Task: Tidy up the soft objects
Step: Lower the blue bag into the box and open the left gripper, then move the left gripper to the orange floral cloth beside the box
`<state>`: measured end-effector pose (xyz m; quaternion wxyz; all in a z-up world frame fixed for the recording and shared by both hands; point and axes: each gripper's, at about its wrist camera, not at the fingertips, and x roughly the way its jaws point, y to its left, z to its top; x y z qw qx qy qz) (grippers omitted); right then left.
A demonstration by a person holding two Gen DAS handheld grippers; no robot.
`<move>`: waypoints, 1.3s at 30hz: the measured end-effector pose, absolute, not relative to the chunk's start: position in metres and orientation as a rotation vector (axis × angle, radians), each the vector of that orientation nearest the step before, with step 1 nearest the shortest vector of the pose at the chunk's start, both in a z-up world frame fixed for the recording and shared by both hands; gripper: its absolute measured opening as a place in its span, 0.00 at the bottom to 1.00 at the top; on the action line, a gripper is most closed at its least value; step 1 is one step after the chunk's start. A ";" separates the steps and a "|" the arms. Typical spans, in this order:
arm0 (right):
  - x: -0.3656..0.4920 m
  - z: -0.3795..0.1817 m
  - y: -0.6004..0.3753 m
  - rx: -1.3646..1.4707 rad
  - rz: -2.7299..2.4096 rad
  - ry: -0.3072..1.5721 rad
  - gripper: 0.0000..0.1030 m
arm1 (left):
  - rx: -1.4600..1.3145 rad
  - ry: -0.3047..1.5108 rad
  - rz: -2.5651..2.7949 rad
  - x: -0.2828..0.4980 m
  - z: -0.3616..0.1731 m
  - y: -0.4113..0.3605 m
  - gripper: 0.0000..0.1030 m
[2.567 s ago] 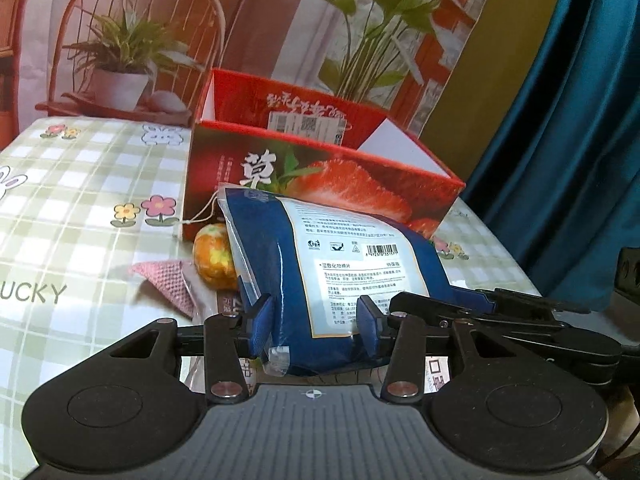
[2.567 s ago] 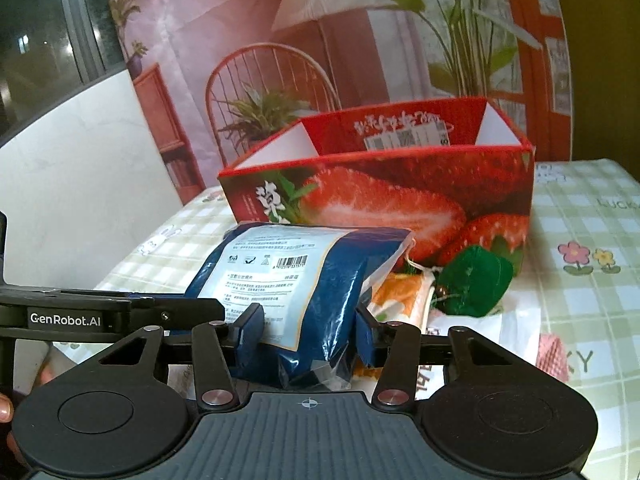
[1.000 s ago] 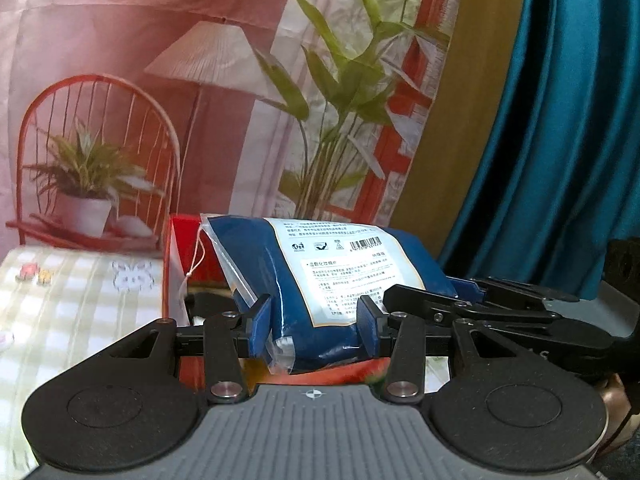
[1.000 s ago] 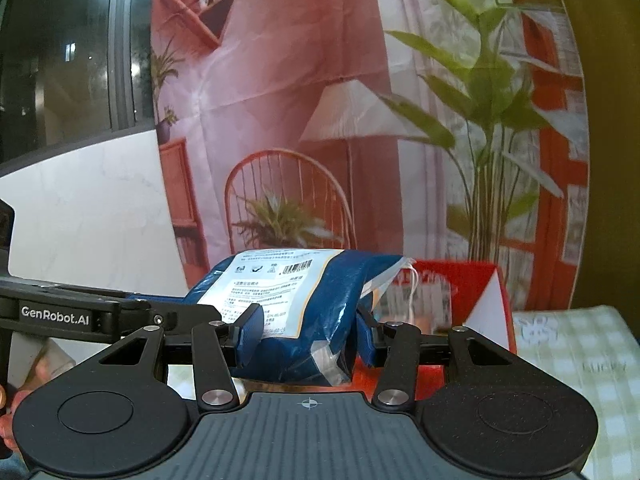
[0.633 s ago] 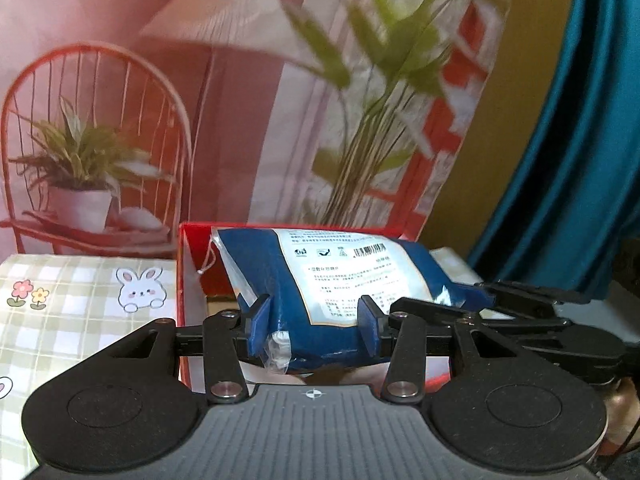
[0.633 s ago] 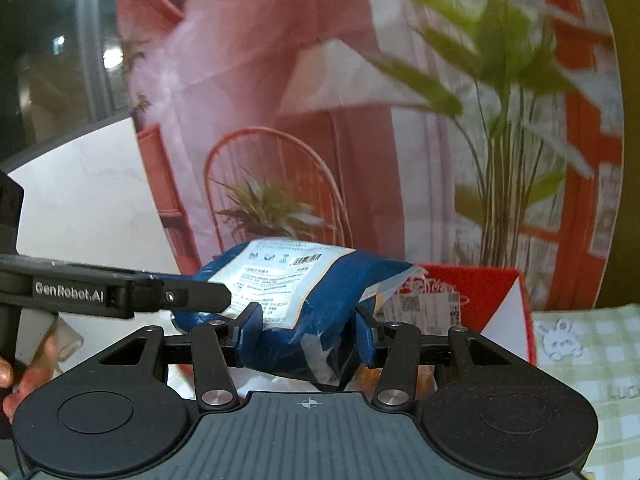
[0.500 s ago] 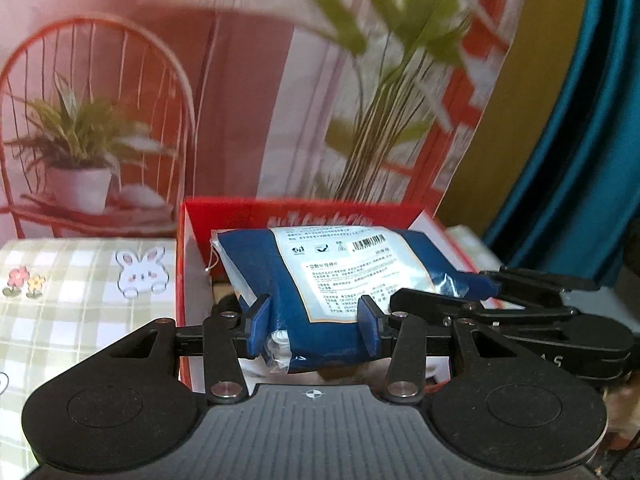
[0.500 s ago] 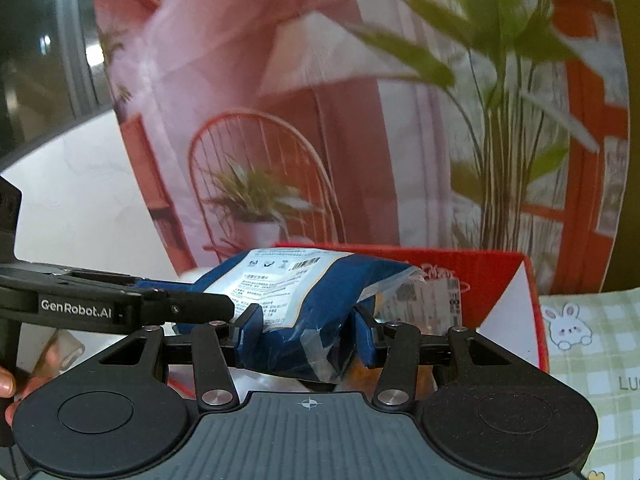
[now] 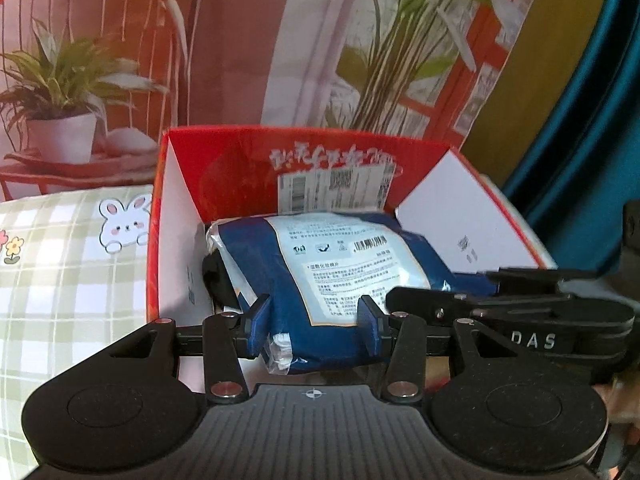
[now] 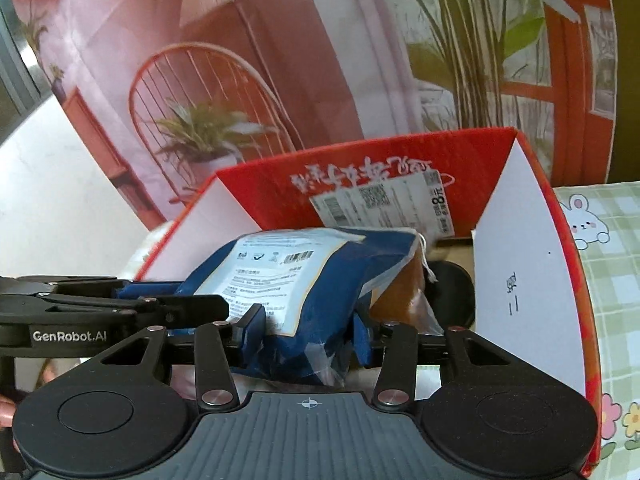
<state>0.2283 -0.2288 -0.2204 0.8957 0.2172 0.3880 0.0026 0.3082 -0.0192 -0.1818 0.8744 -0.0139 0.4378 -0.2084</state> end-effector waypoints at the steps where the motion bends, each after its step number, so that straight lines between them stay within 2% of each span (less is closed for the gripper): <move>1: 0.229 -0.222 -0.228 0.451 0.003 0.815 0.41 | -0.025 0.922 -0.436 0.308 -0.183 -0.019 0.46; 9: 0.231 -0.222 -0.222 0.383 -0.006 0.876 0.41 | -0.017 0.921 -0.440 0.304 -0.181 -0.018 0.50; 10: 0.230 -0.222 -0.221 0.374 -0.009 0.883 0.41 | -0.013 0.912 -0.441 0.302 -0.179 -0.018 0.52; 14: 0.226 -0.218 -0.218 0.320 -0.030 0.875 0.45 | 0.005 0.855 -0.426 0.293 -0.169 -0.018 0.70; 16: 0.223 -0.212 -0.212 0.253 -0.035 0.857 0.55 | 0.015 0.828 -0.417 0.288 -0.164 -0.018 0.76; 18: 0.218 -0.206 -0.206 0.178 -0.047 0.835 0.72 | 0.030 0.802 -0.396 0.281 -0.159 -0.017 0.86; 21: 0.210 -0.198 -0.201 0.122 -0.058 0.816 0.82 | 0.038 0.777 -0.364 0.274 -0.153 -0.015 0.93; 24: 0.202 -0.191 -0.200 0.105 -0.081 0.790 0.93 | 0.031 0.763 -0.347 0.267 -0.147 -0.011 0.96; 27: 0.192 -0.183 -0.200 0.102 -0.104 0.757 0.99 | 0.038 0.753 -0.320 0.258 -0.142 -0.011 0.97; 31: 0.178 -0.174 -0.201 0.105 -0.129 0.716 0.99 | 0.068 0.740 -0.304 0.246 -0.136 -0.012 1.00; 39: 0.146 -0.167 -0.193 0.125 -0.132 0.658 1.00 | 0.115 0.710 -0.283 0.213 -0.133 -0.017 1.00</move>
